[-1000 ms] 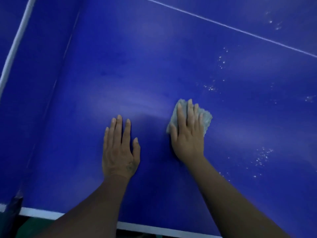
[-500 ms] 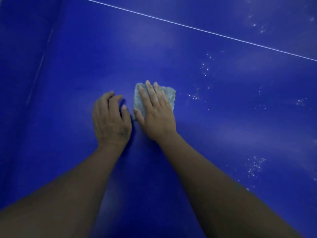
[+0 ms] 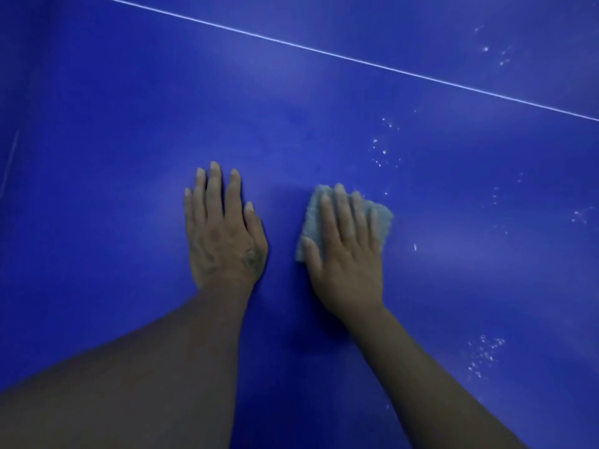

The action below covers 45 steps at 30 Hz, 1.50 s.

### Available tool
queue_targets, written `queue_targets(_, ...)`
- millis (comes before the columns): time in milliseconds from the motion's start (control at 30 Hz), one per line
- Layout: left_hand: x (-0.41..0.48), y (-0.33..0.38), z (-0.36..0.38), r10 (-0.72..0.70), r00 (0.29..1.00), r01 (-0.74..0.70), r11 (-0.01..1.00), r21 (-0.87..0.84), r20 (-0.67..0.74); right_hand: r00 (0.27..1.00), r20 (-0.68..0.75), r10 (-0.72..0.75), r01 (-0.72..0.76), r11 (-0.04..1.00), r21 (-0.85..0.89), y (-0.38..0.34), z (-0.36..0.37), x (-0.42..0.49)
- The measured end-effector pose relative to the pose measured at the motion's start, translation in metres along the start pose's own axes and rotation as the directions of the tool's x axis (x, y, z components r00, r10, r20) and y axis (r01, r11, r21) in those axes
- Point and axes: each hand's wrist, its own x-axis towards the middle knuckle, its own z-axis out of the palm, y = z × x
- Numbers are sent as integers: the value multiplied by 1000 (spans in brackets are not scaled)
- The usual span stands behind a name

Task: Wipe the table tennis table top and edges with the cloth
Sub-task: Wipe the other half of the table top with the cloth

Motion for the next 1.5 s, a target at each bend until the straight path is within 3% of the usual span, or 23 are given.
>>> queue_targets(133, 0, -2, 2, -1, 1000, 1, 1000, -9, -28, 998, -35, -55, 56, 998, 22, -45, 13, 79)
queue_targets(267, 1, -3, 5, -10, 999, 10, 1000, -9, -40, 998, -37, -51, 53, 998, 33, -43, 15, 122)
queue_targets(367, 1, -3, 5, 7, 997, -8, 1000, -15, -76, 997, -57, -59, 60, 998, 32, -10, 7, 104)
queue_targets(500, 2, -4, 5, 0, 998, -2, 1000, -30, -63, 995, -33, 97, -96, 995, 20, 40, -7, 44)
queue_targets(633, 3, -1, 3, -21, 999, 19, 999, -44, -42, 982, -29, 184, -185, 983, -18, 28, -5, 21)
queue_targets(867, 3, 0, 2, -29, 999, 28, 999, -32, -45, 992, 2, -129, 128, 991, -32, -32, 8, 153)
queue_targets(1033, 2, -1, 3, -30, 998, 28, 999, -33, -56, 998, 38, -56, 60, 992, -111, -2, 1, 228)
queue_targets(1167, 2, -2, 3, -35, 998, 33, 999, -33, -49, 995, 5, 98, -98, 994, -53, 42, -14, 193)
queue_targets(1333, 1, -3, 4, -42, 999, 40, 998, -39, -34, 987, 18, 162, -161, 986, -40, 39, -18, 97)
queue_targets(1500, 1, -1, 3, -30, 998, 29, 999, -30, -49, 995, 35, -98, 99, 995, -27, -10, 1, 104)
